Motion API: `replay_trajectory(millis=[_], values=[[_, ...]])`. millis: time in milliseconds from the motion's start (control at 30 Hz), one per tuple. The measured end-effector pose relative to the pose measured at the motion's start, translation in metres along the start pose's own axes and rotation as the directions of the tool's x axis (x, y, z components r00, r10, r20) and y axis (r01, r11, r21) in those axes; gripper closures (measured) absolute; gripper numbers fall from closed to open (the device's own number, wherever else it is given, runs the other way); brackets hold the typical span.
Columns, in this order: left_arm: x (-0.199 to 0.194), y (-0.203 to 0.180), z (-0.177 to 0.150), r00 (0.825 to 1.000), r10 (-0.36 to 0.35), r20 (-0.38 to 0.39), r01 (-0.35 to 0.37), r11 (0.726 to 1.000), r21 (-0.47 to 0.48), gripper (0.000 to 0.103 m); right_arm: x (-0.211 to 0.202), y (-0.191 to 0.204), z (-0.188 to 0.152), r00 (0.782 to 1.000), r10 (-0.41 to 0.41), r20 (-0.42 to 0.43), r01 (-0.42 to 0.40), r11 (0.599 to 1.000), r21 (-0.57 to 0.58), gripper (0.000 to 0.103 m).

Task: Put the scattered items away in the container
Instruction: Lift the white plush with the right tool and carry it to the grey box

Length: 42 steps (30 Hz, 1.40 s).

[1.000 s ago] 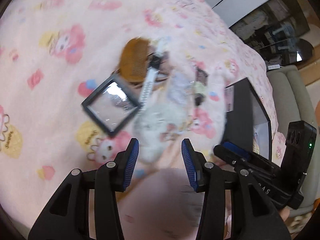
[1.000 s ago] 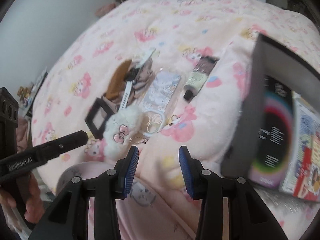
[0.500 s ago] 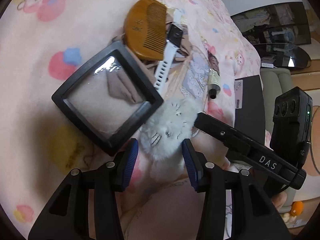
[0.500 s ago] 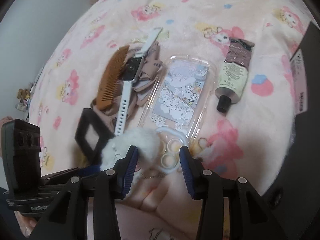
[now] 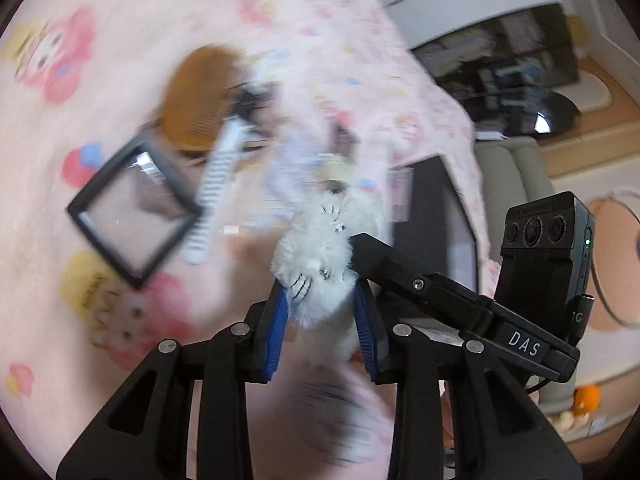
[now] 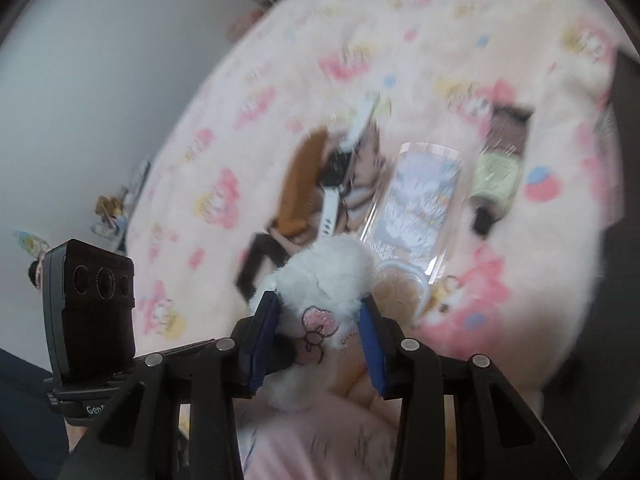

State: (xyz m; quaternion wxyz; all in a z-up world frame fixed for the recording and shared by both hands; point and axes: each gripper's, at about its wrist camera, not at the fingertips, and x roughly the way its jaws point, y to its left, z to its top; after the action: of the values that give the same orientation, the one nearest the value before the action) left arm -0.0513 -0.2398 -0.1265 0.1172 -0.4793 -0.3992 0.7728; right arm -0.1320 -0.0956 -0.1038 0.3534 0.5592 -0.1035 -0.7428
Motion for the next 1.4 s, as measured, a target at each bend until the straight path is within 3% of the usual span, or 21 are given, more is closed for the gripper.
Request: replay_trajectory(millis=[267,467,567,767,1000,1067,1167,1400], values=[[0.03,-0.096,-0.039,0.995,-0.028,-0.096,0.045,0.981,0.187,0.071,-0.115,-0.027,-0.05,0.982,-0.077,0.171,0.065,0.995,0.071,0.067],[0.087,-0.14,-0.087,0.971,-0.066,-0.228,0.124,0.96,0.252,0.071,-0.175,-0.077,-0.112,0.96,-0.185,0.212,0.146,0.971,0.188,0.067],[0.12,-0.152,-0.104,0.958,-0.072,-0.278,0.143,0.96,0.242,0.071,-0.193,-0.111,-0.137,0.949,-0.223,0.222,0.162,0.951,0.263,0.067],[0.162,-0.157,-0.119,0.945,0.06,-0.32,0.027,0.965,0.263,0.07,-0.19,-0.177,-0.167,0.959,-0.246,0.14,0.178,0.909,0.375,0.067],[0.14,-0.153,-0.106,0.959,0.038,-0.28,0.034,0.968,0.249,0.069,-0.204,-0.19,-0.193,0.967,-0.175,0.182,0.089,0.911,0.403,0.067],[0.14,-0.149,-0.102,0.962,0.028,-0.273,0.037,0.973,0.228,0.06,-0.201,-0.184,-0.195,0.977,-0.123,0.177,0.046,0.921,0.387,0.066],[0.153,-0.146,-0.106,0.95,0.04,-0.31,0.029,0.976,0.216,0.06,-0.186,-0.177,-0.192,0.986,-0.031,0.163,-0.032,0.928,0.372,0.066],[0.156,-0.145,-0.11,0.945,0.025,-0.327,0.046,0.978,0.205,0.06,-0.155,-0.174,-0.184,0.991,-0.065,0.117,0.02,0.936,0.35,0.068]])
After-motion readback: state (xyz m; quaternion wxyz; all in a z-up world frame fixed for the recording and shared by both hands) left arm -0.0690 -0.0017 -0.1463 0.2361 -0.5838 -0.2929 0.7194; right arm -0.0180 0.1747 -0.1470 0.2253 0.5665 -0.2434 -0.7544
